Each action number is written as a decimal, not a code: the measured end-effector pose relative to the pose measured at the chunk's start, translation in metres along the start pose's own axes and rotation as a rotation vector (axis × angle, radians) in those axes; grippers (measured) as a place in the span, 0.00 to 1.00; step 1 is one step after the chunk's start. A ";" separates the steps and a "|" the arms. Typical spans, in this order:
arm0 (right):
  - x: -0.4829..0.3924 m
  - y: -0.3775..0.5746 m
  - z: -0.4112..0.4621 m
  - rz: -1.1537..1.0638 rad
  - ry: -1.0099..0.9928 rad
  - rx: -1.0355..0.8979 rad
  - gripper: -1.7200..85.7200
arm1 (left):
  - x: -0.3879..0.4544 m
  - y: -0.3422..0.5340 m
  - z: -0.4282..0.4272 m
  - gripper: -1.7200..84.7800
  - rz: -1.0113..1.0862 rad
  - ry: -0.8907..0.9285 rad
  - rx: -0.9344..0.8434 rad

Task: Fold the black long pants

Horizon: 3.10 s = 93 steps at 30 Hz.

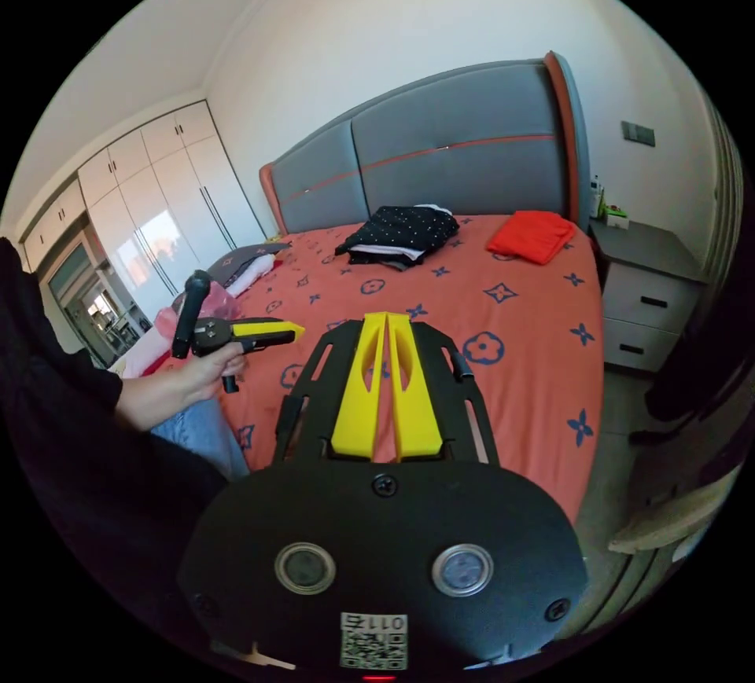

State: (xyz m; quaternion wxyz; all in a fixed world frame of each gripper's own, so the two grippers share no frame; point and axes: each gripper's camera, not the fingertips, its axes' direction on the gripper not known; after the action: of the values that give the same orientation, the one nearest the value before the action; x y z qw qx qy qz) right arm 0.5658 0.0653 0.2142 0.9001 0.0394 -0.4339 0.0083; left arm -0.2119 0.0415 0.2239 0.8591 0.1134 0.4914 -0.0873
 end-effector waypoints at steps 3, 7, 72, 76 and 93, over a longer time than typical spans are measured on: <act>0.011 -0.002 0.031 -0.024 0.036 -0.075 0.02 | -0.001 -0.013 0.034 0.02 -0.043 -0.001 0.043; 0.029 -0.010 0.047 -0.034 0.110 -0.159 0.03 | 0.009 -0.015 0.084 0.02 0.034 0.000 0.039; 0.298 -0.310 -0.617 0.220 1.109 0.174 0.02 | 0.499 -0.344 0.153 0.09 0.523 0.557 0.239; 0.275 -0.301 -0.641 0.181 1.044 0.255 0.02 | 0.651 -0.436 0.081 0.11 0.632 0.691 0.356; 0.242 -0.255 -0.711 0.111 0.939 0.309 0.02 | 1.152 -0.566 0.016 0.08 0.985 0.301 0.153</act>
State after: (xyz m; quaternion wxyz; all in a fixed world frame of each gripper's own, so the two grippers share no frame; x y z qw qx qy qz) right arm 1.2839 -0.1375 -0.0537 0.9801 0.1414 0.0231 0.1374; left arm 0.2314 -0.5504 -0.8251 0.7075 0.4048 0.4899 0.3089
